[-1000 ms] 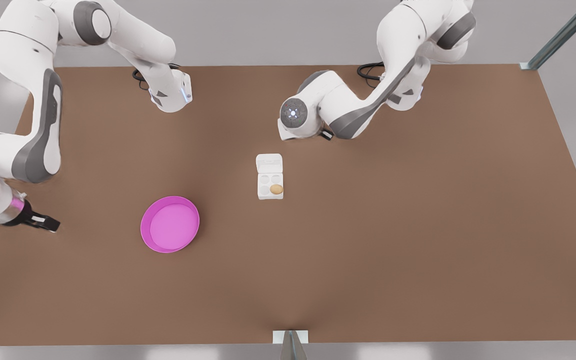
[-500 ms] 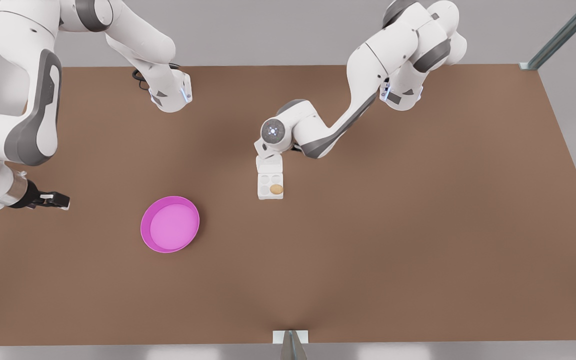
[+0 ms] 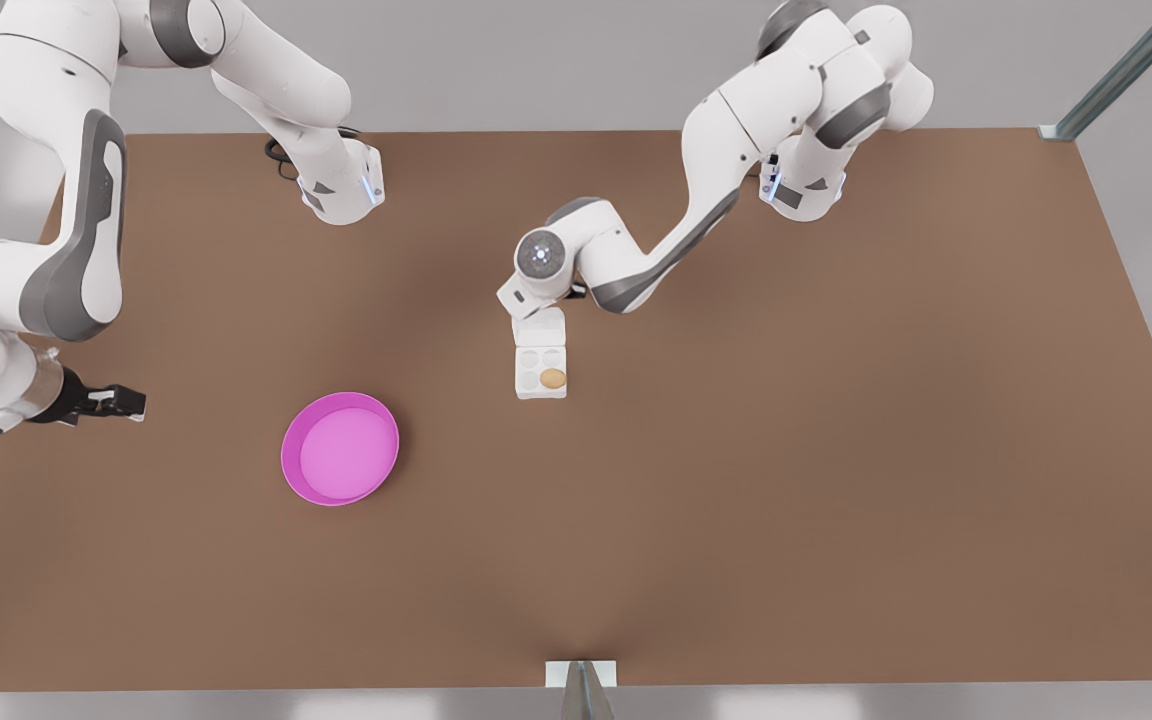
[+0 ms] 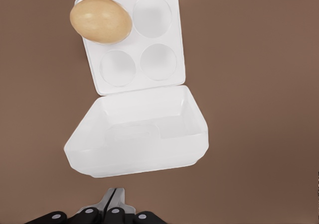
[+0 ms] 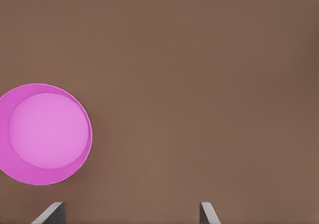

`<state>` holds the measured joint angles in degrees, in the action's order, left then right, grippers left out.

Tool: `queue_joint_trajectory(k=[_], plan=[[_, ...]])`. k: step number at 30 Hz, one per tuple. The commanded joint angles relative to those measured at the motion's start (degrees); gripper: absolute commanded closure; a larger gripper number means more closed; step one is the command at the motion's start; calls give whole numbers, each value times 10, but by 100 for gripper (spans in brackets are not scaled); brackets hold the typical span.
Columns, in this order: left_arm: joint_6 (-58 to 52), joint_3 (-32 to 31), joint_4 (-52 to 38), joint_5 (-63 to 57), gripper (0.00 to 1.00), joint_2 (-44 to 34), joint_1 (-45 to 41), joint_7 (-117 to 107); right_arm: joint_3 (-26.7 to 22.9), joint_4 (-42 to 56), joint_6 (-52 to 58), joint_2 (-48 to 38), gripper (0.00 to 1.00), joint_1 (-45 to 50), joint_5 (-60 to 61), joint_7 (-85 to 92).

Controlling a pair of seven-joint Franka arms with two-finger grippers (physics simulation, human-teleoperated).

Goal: Pack egg into the box and close the box lid

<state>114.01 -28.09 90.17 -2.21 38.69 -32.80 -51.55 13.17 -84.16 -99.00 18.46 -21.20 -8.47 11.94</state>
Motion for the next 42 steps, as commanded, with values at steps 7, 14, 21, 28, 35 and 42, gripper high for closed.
queue_joint_trajectory(k=[7,14,21,28,35,42], plan=[[34,4,-18,-10,79,20,4,-86,0,-7,-18,4,0,-1,-1,43],[32,4,-44,-6,79,21,11,-85,0,-13,-22,3,0,-1,0,43],[32,14,-153,-17,79,92,5,-87,-1,-13,-29,8,0,-1,-1,43],[-367,-5,-327,-11,67,40,240,71,-1,-13,-28,8,0,-1,-1,43],[-269,119,-25,-99,0,-306,360,467,0,-12,-23,8,0,0,3,-8],[-331,182,-90,-20,0,-277,325,466,0,-12,-22,6,0,0,3,-4]])
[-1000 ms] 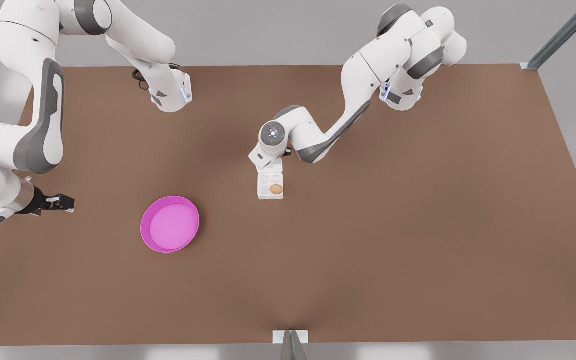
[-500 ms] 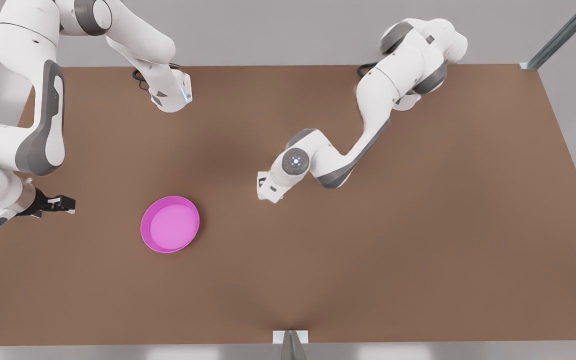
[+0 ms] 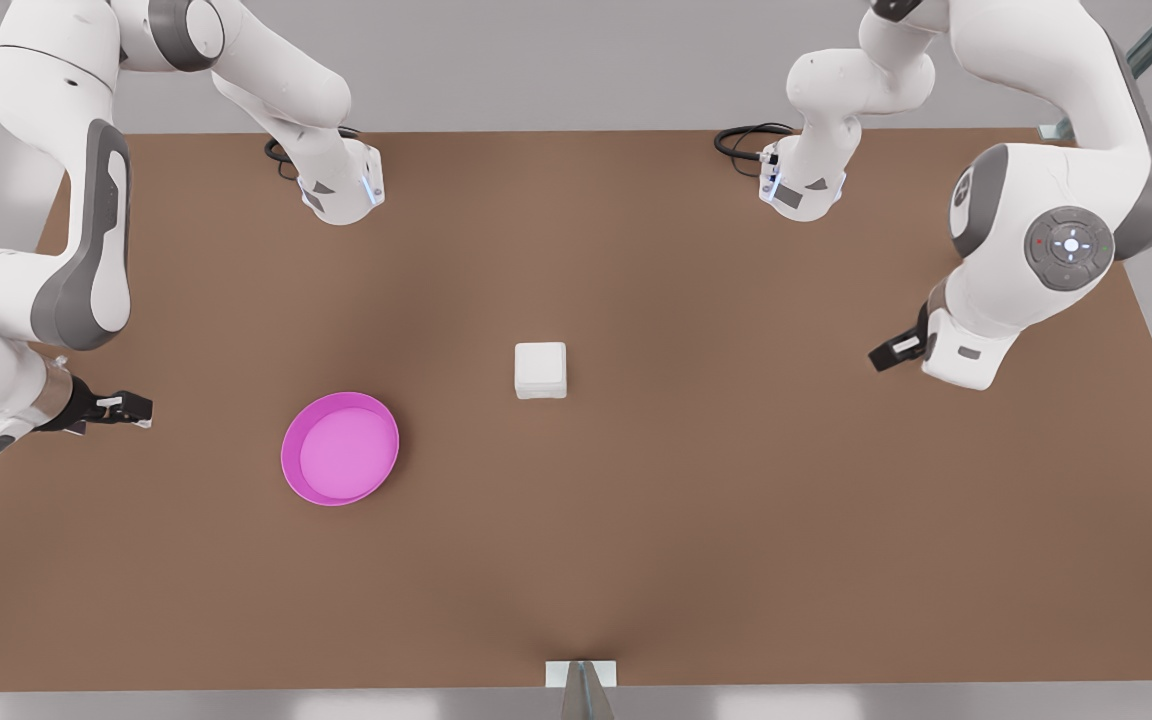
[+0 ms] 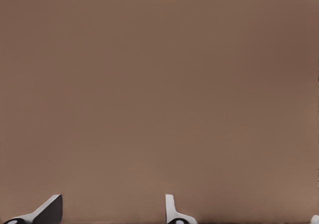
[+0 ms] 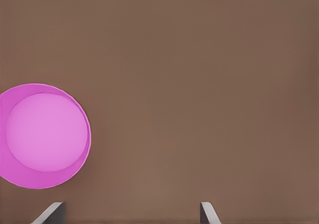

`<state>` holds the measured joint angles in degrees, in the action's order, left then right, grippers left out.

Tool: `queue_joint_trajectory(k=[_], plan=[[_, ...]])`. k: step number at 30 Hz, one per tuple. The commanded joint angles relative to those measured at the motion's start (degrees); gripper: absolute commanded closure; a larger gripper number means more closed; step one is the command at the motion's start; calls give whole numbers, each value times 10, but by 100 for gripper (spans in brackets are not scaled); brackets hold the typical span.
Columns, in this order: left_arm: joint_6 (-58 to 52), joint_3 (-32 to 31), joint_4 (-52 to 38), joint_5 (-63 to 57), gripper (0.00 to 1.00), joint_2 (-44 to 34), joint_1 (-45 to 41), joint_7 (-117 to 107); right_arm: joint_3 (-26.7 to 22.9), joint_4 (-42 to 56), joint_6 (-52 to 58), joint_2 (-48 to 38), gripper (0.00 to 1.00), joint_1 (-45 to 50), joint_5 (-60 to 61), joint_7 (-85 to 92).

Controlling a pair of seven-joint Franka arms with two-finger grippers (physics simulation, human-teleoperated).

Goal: Pack egg into the box and close the box lid

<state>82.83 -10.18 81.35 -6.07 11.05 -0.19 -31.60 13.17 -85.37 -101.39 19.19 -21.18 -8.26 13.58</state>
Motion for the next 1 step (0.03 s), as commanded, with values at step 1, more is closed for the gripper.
queue_joint_trajectory(k=[1], plan=[[-19,3,-2,19,0,-1,-1,267,0,0,2,-1,0,0,1,-21]])
